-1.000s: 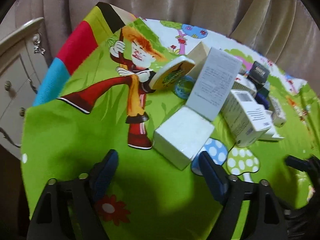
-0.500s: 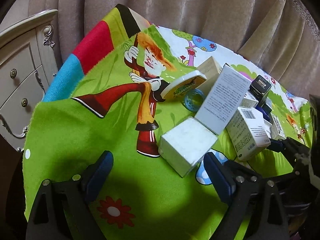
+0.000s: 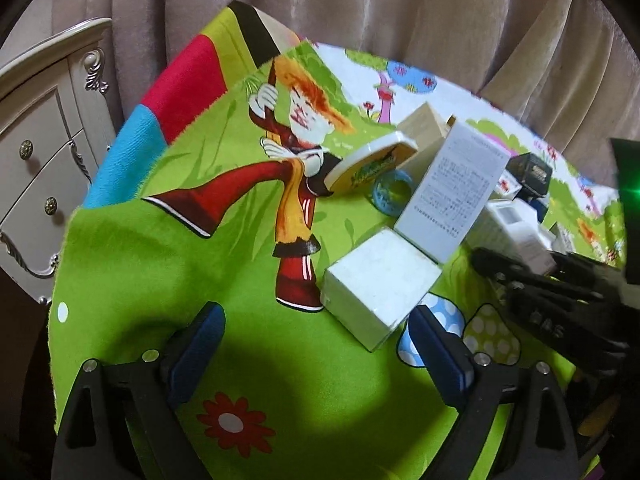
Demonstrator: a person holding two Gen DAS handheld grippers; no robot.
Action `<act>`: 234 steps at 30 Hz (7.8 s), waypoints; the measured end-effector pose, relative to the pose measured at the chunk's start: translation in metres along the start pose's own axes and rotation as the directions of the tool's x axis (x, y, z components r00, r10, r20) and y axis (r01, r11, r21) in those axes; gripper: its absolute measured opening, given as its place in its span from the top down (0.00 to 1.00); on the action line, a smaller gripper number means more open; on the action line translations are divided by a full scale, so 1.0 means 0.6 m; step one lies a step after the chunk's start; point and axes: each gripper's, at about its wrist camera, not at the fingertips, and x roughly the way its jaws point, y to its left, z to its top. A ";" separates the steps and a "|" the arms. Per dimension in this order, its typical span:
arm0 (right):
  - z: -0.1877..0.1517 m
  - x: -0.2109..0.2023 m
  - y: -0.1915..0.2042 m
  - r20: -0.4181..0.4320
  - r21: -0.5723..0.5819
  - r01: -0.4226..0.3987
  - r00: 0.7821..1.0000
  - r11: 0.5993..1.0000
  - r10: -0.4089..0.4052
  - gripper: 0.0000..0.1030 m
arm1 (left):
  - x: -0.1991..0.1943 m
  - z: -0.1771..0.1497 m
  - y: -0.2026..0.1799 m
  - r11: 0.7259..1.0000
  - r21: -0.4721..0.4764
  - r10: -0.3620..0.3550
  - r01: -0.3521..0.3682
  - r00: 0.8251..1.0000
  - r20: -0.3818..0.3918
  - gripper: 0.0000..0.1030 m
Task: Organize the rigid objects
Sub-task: 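Grasp a white barcode box with right tool while left tool grasps a white cube box, then carry both held boxes from the table to the storage box, then lower both boxes into the storage box and open both tools, then move both open tools back over the pile of boxes, then grasp a blue-labelled barcode box with right tool while left tool grasps a white leaflet box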
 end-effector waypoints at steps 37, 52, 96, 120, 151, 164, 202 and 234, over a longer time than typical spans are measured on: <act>-0.131 -0.094 -0.023 0.053 -0.047 -0.044 0.998 0.998 0.046 0.58 | 0.005 -0.019 -0.049 0.981 0.190 0.030 -0.037 0.999 0.039 0.60; -0.223 -0.167 -0.017 0.031 -0.066 -0.071 0.997 0.995 0.073 0.58 | -0.091 -0.145 -0.093 0.961 0.271 -0.065 0.055 0.998 0.026 0.61; -0.490 -0.487 -0.272 0.118 0.340 0.150 0.973 0.928 -0.201 0.58 | -0.270 -0.251 -0.432 0.610 0.743 -0.364 0.277 0.930 -0.048 0.60; -0.626 -0.558 -0.389 0.024 0.536 0.314 0.922 0.784 -0.385 0.58 | -0.345 -0.377 -0.655 0.213 0.882 -0.459 0.420 0.840 -0.289 0.60; -0.598 -0.577 -0.405 -0.091 0.463 0.466 0.871 0.754 -0.482 0.29 | -0.264 -0.307 -0.599 0.449 0.758 -0.517 0.474 0.829 -0.212 0.25; -0.341 -0.377 -0.245 0.009 0.128 0.189 0.981 0.974 -0.192 0.22 | -0.045 -0.050 -0.129 0.995 -0.021 -0.094 0.098 0.988 0.126 0.19; -0.129 -0.092 -0.312 0.097 0.494 -0.049 0.995 0.868 0.000 0.27 | 0.053 0.045 -0.147 0.929 0.370 -0.022 0.021 1.000 -0.001 0.51; -0.041 -0.020 -0.285 0.001 0.258 0.153 0.987 0.954 -0.159 0.33 | 0.074 0.024 -0.120 0.929 0.348 -0.119 0.127 0.992 -0.046 0.14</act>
